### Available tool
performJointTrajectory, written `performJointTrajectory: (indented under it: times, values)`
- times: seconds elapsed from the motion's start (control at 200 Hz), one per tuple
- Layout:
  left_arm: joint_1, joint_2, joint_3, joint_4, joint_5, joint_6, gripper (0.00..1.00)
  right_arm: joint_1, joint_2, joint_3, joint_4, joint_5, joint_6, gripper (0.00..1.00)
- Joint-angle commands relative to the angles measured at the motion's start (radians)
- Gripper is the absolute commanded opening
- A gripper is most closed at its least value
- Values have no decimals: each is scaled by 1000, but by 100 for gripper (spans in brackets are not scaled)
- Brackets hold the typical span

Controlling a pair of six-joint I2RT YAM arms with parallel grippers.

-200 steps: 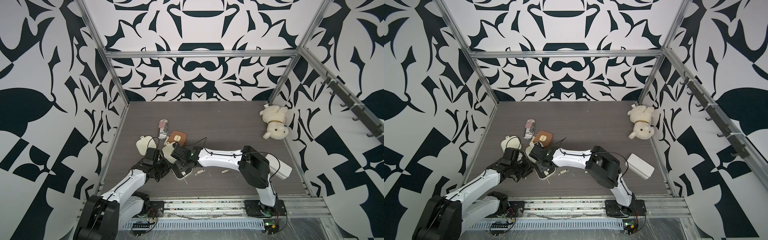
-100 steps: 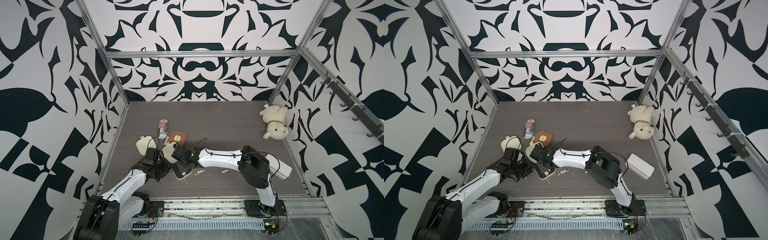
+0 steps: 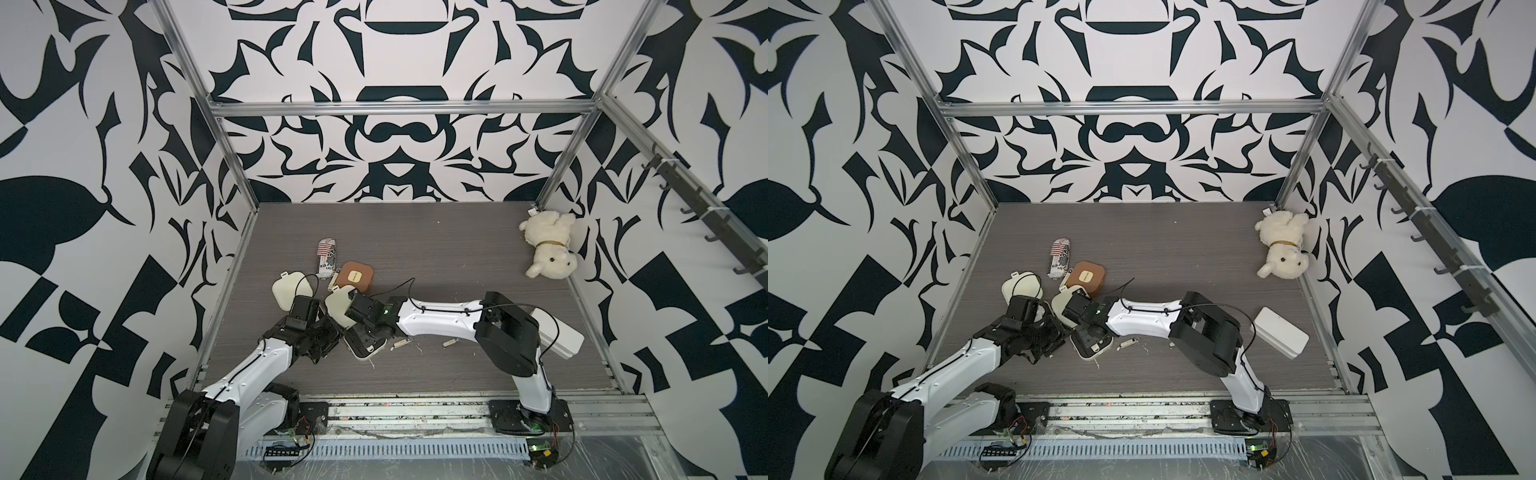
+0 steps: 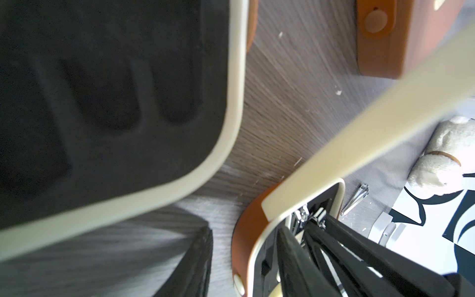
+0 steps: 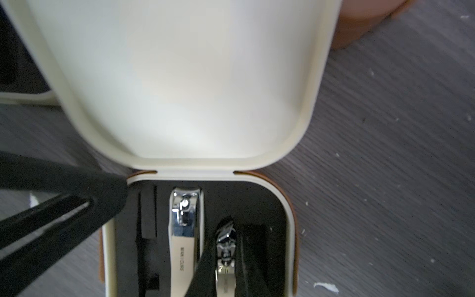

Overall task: Organize nail clipper sets
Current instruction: Place the nail clipper in the storage box.

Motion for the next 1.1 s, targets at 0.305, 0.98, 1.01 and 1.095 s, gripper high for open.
performJointTrajectory:
  times: [0.305, 0.98, 1.01, 1.095]
  values:
    - [-3, 8, 11, -19, -9, 6, 45, 1, 32, 23, -23, -43, -19, 11]
    - [-13, 7, 9, -19, -9, 4, 45, -11, 51, 83, -55, -22, -8, 22]
    - [-13, 6, 9, -19, -9, 3, 45, -12, 52, 87, -57, -21, -7, 22]
    - [-14, 7, 8, -18, -11, 2, 45, -15, 53, 96, -59, -20, -6, 23]
